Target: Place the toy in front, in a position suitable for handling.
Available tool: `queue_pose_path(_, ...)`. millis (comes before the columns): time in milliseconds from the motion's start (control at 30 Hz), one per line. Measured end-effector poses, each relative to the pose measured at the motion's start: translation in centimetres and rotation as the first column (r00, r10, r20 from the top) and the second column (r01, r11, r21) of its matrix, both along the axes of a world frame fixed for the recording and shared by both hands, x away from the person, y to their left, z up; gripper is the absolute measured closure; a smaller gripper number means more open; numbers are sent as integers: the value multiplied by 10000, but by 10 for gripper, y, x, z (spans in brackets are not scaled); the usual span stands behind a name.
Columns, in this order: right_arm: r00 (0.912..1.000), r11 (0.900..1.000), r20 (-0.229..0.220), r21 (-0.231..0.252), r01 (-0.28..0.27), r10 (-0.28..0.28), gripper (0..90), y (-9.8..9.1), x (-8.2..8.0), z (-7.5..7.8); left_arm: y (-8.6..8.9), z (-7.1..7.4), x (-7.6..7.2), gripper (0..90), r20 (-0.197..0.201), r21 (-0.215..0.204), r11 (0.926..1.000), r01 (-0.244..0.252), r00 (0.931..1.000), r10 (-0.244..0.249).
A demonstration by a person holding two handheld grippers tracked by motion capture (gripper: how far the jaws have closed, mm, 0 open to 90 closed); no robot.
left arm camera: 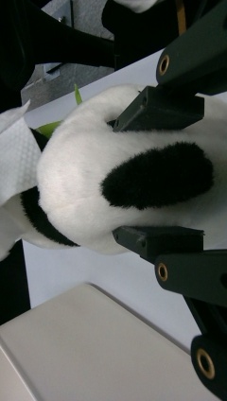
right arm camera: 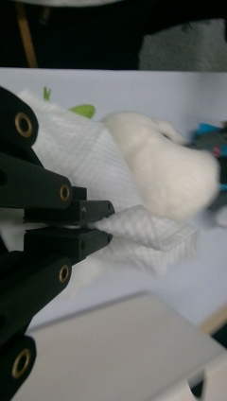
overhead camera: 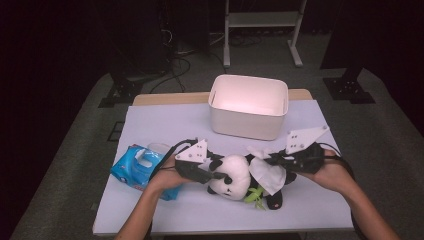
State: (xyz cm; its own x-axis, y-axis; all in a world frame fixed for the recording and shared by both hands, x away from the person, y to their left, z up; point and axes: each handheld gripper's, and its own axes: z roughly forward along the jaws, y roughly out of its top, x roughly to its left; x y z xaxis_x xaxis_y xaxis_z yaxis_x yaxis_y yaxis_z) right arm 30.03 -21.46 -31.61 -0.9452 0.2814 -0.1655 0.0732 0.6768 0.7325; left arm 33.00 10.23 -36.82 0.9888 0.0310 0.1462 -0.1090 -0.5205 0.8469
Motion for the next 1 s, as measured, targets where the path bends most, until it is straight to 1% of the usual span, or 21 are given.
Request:
queue_pose_path(33,9999,9999,-139,-110,-88,87,865,2,0,-6,0,-1,-1,453,28,175,9998,-88,10000,88)
queue_pose_path(67,9998,10000,-178,-69,-72,70,865,3,-1,-11,0,-2,-2,423,77,281,9994,-222,9997,220)
queue_pose_path(100,9997,10000,-232,31,-72,73,867,2,-2,-13,0,-3,-3,398,0,323,9988,-379,9993,379)
queue_pose_path(167,9990,9999,-435,122,-59,65,868,1,-4,-17,3,-4,-5,338,-244,288,9971,-708,9971,715)
queue_pose_path(233,9981,9998,-623,188,-14,26,869,-1,-7,-21,6,-4,-6,320,-642,353,9961,-807,9945,829)
queue_pose_path(300,9980,9998,-627,190,39,-27,869,-2,-11,-22,7,-3,-8,320,-900,333,9954,-896,9917,923)
queue_pose_path(333,9978,9998,-660,174,-1,13,869,-2,-13,-23,6,-4,-9,336,-880,332,9960,-827,9925,853)
queue_pose_path(367,9975,9999,-703,140,-18,28,869,-2,-15,-23,5,-4,-10,371,-717,401,9963,-765,9943,793)
queue_pose_path(400,9975,9999,-703,100,-46,53,869,-2,-17,-23,4,-5,-11,407,-628,371,9967,-718,9953,740)
queue_pose_path(467,9983,9999,-568,-38,-97,95,868,2,-18,-20,3,-5,-11,472,-269,446,9961,-763,9966,775)
queue_pose_path(500,9990,9999,-437,-100,-131,126,869,4,-17,-17,3,-5,-10,490,-187,429,9961,-775,9967,784)
queue_pose_path(533,9991,9998,-401,-129,-174,168,868,8,-16,-15,3,-6,-10,510,-93,378,9971,-657,9978,661)
queue_pose_path(567,9989,9995,-374,-117,-288,283,868,13,-13,-14,2,-7,-11,522,-77,212,9983,-549,9985,551)
queue_pose_path(600,9983,9991,-411,-79,-411,408,868,19,-10,-13,1,-7,-11,526,56,269,9987,-437,9990,436)
queue_pose_path(633,9977,9986,-459,-144,-508,501,867,25,-7,-12,0,-7,-12,527,75,267,9987,-438,9990,437)
queue_pose_path(700,9971,9965,-297,-440,-717,704,867,36,-1,-12,2,-6,-11,530,186,376,9985,-397,9991,391)
queue_pose_path(733,9962,9953,-330,-516,-823,807,867,38,1,-12,3,-7,-11,532,142,347,9986,-407,9991,403)
queue_pose_path(767,9956,9948,-364,-503,-885,867,867,37,3,-11,5,-8,-10,533,109,295,9989,-367,9993,364)
queue_pose_path(867,9959,9959,-459,-415,-801,781,867,25,6,-9,8,-9,-9,538,38,188,9993,-331,9994,330)
queue_pose_path(967,9975,9989,-539,27,-460,460,866,0,5,-7,9,-8,-8,540,18,236,9991,-341,9994,341)
queue_pose_path(1000,9979,9994,-559,68,-338,341,866,-8,4,-7,9,-8,-7,540,-38,181,9990,-407,9992,408)
